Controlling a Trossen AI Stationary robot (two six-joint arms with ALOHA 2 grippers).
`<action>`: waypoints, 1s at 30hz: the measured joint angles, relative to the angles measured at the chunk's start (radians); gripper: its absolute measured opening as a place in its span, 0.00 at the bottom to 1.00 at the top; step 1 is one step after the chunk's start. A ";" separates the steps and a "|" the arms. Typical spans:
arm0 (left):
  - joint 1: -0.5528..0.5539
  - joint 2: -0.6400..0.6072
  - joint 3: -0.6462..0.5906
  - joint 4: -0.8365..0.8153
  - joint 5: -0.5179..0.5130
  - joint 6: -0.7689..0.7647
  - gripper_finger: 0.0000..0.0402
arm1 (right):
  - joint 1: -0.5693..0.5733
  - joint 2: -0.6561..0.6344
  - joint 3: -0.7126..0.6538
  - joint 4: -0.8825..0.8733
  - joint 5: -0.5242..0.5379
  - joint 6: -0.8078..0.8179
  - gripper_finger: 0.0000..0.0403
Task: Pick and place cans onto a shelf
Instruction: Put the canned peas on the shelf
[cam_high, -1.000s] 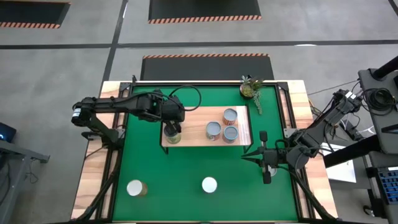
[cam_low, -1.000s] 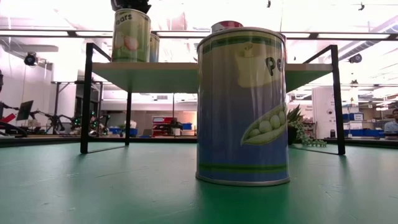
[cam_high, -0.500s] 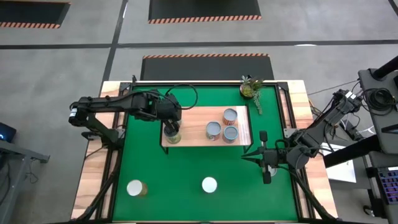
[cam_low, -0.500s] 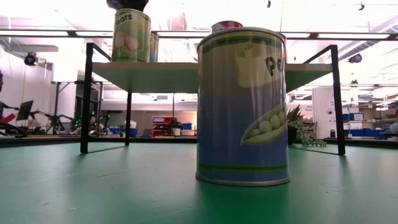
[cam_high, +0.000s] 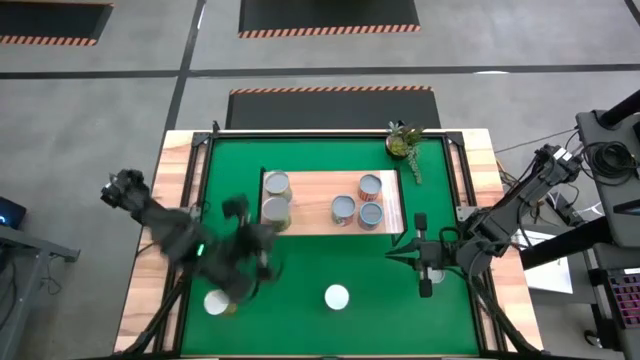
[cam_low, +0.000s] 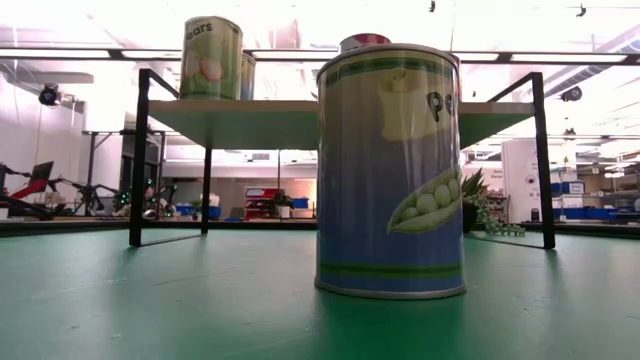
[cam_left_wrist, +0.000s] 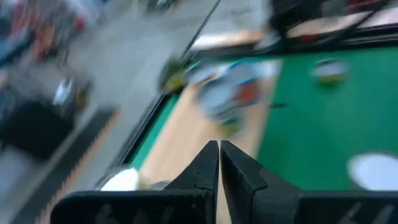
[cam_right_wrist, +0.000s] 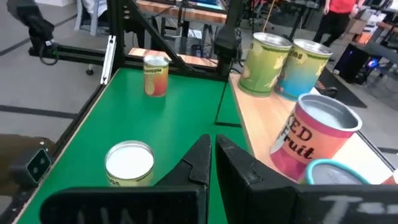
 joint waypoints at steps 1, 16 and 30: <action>-0.050 0.014 -0.002 0.038 -0.027 0.037 0.00 | 0.000 0.013 0.000 0.012 0.017 0.004 0.03; -0.299 0.258 -0.003 0.196 -0.003 0.305 0.00 | 0.000 0.367 0.255 -0.072 0.022 0.117 0.03; -0.277 0.288 -0.003 0.190 0.027 0.252 0.00 | 0.003 0.726 0.464 -0.511 -0.272 0.519 0.03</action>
